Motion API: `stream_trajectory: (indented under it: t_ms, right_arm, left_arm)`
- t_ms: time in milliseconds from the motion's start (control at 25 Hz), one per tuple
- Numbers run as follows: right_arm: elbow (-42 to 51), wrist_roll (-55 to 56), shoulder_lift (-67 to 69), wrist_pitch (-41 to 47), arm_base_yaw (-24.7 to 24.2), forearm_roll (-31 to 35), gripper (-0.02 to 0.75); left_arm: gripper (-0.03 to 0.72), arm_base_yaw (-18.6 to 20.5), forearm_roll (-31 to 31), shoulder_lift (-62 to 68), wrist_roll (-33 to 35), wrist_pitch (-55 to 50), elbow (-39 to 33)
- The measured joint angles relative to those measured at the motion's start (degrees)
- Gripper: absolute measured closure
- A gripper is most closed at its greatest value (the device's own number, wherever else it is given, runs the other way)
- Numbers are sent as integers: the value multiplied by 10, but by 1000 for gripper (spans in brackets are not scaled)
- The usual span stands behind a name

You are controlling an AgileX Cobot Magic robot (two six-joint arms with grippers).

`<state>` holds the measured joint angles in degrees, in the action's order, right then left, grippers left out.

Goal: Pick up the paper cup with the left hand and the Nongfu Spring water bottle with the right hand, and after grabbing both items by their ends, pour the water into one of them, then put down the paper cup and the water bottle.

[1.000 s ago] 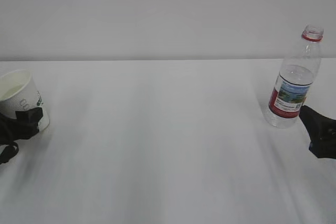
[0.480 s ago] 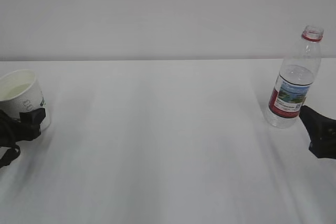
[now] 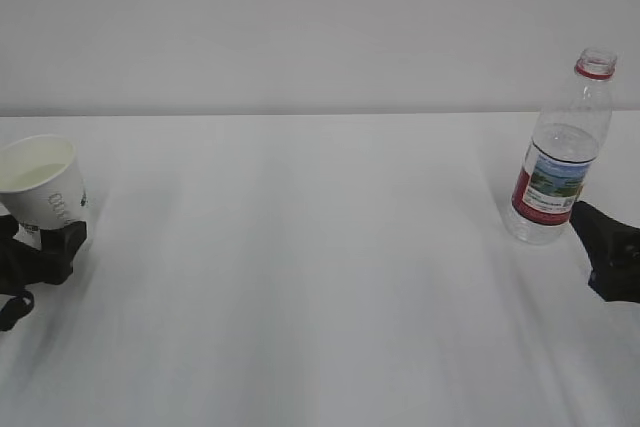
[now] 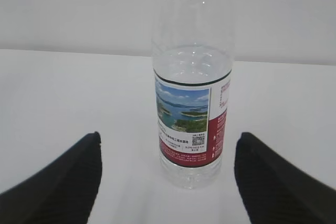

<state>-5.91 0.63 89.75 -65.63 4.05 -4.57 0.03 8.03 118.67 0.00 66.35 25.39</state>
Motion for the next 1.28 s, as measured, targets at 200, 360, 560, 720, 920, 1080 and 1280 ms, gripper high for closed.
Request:
stream_trajectory:
  t_ms: [200, 360, 560, 720, 920, 1080, 1280]
  right_arm:
    - [0, 1, 0, 0, 0, 0, 146]
    - [0, 4, 0, 0, 0, 0, 146]
    - [0, 6, 0, 0, 0, 0, 146]
    - [0, 6, 0, 0, 0, 0, 146]
    - [0, 6, 0, 0, 0, 0, 146]
    - [0, 7, 0, 0, 0, -11, 146]
    - [0, 8, 0, 0, 0, -21, 146]
  left_arm:
    - [-1, 0, -6, -8, 0, 0, -36]
    - [0, 0, -7, -36, 0, -1, -63]
    - [3, 0, -7, -70, 0, -1, -95]
    - [5, 0, -7, -99, -8, -1, -122]
    - [11, 0, -16, -135, -28, -1, -144]
    - [16, 0, -17, -168, -31, -1, -149]
    - [22, 0, -17, -226, -32, -1, -151]
